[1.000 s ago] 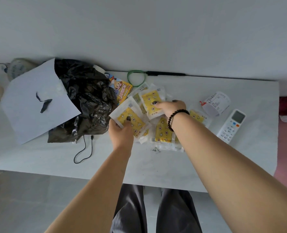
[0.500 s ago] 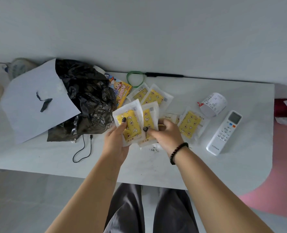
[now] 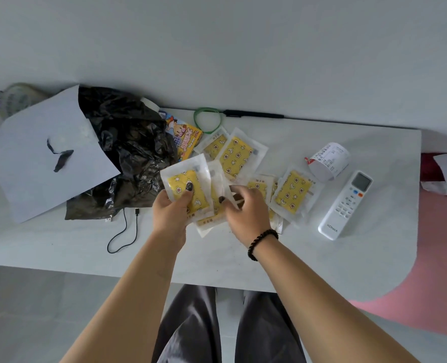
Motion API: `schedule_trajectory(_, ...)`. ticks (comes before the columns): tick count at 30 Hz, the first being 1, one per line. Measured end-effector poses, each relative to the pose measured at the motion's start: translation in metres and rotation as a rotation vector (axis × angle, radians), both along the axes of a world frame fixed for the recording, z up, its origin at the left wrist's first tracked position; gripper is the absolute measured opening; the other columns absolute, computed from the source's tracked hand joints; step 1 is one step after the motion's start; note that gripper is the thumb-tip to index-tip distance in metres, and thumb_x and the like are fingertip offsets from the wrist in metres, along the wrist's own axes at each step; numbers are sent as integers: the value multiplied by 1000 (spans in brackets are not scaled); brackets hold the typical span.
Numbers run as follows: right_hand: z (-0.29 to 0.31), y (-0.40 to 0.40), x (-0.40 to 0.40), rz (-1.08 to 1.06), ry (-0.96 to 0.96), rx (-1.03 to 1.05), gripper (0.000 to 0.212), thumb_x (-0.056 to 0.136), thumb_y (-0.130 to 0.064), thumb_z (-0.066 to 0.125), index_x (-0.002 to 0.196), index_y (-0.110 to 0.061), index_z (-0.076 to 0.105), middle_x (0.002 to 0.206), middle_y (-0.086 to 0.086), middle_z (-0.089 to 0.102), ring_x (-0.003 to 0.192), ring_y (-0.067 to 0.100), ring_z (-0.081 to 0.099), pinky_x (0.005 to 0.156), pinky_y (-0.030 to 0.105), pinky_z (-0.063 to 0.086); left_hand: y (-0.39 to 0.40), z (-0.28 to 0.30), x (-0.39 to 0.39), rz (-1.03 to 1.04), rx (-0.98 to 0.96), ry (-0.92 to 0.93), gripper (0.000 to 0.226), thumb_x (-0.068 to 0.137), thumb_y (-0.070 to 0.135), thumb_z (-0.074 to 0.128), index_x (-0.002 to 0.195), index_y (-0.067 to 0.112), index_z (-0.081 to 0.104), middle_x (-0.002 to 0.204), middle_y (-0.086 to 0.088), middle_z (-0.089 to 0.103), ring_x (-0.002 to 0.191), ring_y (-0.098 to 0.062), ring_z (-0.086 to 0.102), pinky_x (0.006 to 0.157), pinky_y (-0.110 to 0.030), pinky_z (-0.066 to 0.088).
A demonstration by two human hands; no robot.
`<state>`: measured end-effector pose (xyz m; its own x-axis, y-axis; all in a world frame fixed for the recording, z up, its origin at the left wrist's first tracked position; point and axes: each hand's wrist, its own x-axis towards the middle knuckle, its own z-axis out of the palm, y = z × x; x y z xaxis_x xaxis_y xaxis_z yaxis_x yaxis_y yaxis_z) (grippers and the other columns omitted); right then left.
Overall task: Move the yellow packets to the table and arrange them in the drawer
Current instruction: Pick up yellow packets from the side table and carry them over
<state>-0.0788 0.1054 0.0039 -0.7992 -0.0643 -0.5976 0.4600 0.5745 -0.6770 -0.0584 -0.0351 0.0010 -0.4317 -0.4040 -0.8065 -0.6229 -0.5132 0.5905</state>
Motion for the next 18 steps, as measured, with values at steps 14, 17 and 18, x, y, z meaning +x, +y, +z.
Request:
schedule_trajectory(14,-31,-24,-108,-314,-277,416,85,71,-43,78,133,-12,29,133,13,44,123,33,43,102,45,37,-24,3,3,128,36,30,23,95,7,56,117,6,60,110,-9,69,99,-26,69,83,-45,57)
schedule_trajectory(17,-36,-23,-111,-313,-285,344,74,76,-34,77,133,-12,34,130,12,52,123,33,44,96,37,34,-27,4,3,163,136,35,23,95,8,55,118,7,61,111,-10,70,100,-26,69,86,-47,56)
schedule_trajectory(18,-38,-20,-108,-317,-282,348,70,73,-36,80,128,-13,42,125,10,56,118,31,48,91,35,36,-28,3,3,172,173,41,23,96,8,54,118,6,62,110,-10,71,100,-26,69,87,-48,55)
